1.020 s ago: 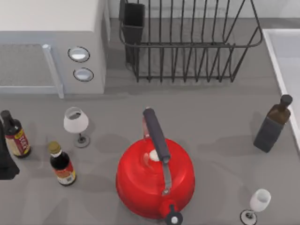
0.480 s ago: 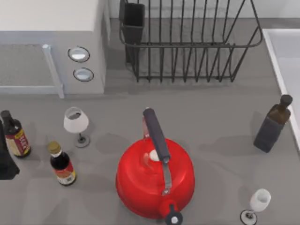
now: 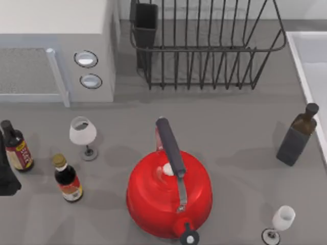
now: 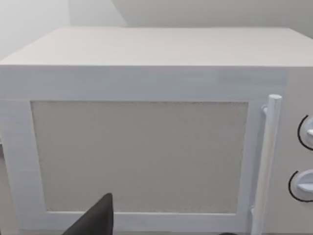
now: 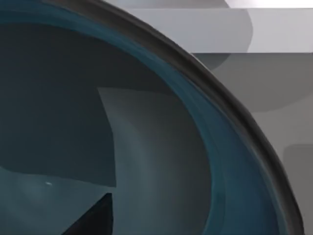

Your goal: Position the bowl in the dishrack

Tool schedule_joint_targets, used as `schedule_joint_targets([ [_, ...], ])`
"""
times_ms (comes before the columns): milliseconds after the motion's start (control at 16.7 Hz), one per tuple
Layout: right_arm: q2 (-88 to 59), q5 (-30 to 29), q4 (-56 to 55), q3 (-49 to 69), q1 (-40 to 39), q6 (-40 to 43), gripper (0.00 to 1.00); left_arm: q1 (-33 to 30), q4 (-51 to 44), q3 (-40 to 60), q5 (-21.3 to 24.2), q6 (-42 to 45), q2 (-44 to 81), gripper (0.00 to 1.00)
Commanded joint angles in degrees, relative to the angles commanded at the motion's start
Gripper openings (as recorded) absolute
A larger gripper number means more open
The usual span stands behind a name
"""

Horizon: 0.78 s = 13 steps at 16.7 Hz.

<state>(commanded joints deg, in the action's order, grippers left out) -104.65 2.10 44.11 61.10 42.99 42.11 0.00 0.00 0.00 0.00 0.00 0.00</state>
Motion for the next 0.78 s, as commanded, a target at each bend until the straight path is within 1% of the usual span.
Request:
schedule_joint_targets([
  [60,0.00,0.00,0.00,0.00,0.00,0.00,1.00,0.00,0.00,0.00,0.00,0.00,0.00,1.00],
  [780,0.00,0.00,0.00,0.00,0.00,0.00,0.10,0.00,0.00,0.00,0.00,0.00,0.00,1.00],
])
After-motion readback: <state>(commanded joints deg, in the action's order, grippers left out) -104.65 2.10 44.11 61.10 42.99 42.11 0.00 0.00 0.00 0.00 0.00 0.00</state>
